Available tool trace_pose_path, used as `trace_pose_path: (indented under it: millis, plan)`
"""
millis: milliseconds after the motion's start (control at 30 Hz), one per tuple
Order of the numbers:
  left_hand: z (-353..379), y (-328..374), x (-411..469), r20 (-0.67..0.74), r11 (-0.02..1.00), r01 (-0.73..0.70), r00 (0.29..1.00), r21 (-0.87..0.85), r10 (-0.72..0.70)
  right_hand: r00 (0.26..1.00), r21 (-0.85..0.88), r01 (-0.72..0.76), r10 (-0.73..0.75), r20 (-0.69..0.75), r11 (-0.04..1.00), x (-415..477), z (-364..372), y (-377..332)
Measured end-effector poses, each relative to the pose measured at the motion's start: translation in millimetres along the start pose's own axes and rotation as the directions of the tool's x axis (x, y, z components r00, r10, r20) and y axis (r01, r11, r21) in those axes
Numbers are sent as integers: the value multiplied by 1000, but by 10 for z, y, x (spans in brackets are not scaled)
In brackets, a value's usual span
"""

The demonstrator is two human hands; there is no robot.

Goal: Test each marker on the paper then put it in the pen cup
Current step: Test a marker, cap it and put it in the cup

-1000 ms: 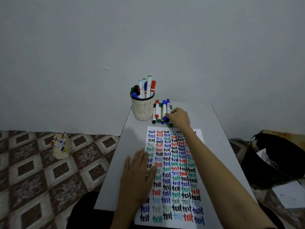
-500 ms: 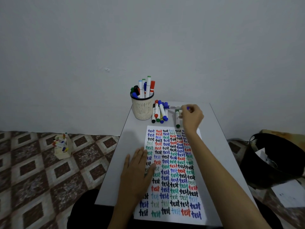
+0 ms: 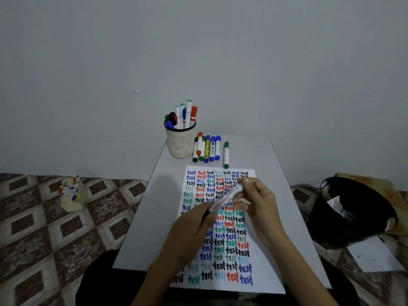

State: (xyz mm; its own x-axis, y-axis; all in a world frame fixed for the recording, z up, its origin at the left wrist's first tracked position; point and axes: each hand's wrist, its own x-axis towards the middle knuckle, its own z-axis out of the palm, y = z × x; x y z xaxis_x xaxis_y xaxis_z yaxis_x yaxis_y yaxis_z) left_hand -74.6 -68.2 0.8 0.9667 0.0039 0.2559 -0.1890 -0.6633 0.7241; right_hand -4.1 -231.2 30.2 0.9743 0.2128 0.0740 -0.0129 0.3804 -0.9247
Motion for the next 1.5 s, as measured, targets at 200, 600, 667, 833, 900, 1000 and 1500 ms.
trace_pose_path:
  millis: [200,600,667,833,900,1000,1500]
  plan:
    - [77,111,-74,91,992,5,996,-129,6,976,-278,-62,116,183,958,-184,83,143]
    - [42,103,-92,-81,975,-96,993,-200,81,943,-225,30,47,330,974,-212,84,-21]
    - [-8,73,-80,-81,991,-107,992,-81,101,957,-233,34,35,287,972,-195,95,-84]
    - [-163,-297,-18,-45,952,-113,990,285,131,993,-4,93,-93,-66,996,310,-225,-223]
    - [-155,-489,-28,11,919,-123,992,375,128,988,15,96,-93,-120,995,519,-374,-204]
    - [-138,-565,-33,37,929,-110,994,353,103,994,-6,41,-41,-106,999,704,-502,-49]
    - [-118,-650,79,-16,933,-121,991,339,134,982,-506,58,-141,-127,861,1067,-428,177]
